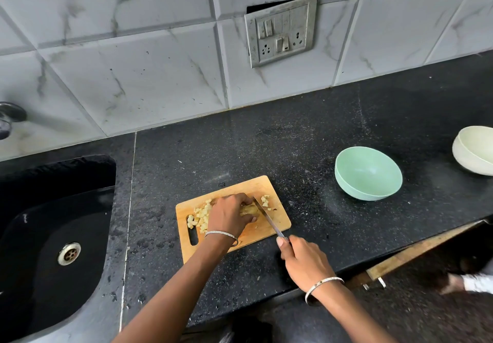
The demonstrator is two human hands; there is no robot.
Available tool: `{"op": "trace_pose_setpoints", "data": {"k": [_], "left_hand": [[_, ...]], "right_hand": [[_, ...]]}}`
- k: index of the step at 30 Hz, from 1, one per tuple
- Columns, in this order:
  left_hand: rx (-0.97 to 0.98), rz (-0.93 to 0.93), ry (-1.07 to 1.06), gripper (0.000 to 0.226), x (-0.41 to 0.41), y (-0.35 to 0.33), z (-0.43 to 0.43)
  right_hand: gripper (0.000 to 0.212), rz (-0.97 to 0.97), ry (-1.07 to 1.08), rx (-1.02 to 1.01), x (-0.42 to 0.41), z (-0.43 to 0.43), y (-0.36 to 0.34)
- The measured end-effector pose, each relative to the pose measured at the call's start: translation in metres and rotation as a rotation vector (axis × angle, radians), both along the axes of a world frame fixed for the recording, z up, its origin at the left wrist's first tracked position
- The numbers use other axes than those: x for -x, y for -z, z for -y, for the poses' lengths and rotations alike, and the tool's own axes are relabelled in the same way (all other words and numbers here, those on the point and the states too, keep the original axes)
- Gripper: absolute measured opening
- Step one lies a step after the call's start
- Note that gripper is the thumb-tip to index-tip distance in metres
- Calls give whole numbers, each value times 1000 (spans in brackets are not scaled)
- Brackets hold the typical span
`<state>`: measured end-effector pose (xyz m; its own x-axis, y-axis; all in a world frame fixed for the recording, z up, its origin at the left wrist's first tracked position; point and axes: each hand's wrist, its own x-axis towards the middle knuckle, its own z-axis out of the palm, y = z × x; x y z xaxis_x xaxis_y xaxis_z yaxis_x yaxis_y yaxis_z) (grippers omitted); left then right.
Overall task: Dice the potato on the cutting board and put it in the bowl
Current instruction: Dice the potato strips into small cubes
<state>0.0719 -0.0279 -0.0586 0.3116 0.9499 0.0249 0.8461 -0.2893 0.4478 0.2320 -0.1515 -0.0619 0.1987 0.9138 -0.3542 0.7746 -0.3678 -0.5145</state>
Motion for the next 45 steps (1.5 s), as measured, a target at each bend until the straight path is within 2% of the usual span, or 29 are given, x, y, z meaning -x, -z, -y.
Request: {"op": "trace_pose_setpoints", "data": {"k": [14,23,31,45], "left_hand": [[33,60,-24,24,2,-2,0],[13,54,-46,23,1,0,2],[-5,87,-50,25,5,1,1],[8,49,-56,27,1,-6,7]], "right_hand": [[35,135,-35,-14,27,-10,-17],[36,90,-33,0,24,-12,-4],[40,182,-21,5,30,-7,0],[42,123,-30,-2,13,21,-4]]}}
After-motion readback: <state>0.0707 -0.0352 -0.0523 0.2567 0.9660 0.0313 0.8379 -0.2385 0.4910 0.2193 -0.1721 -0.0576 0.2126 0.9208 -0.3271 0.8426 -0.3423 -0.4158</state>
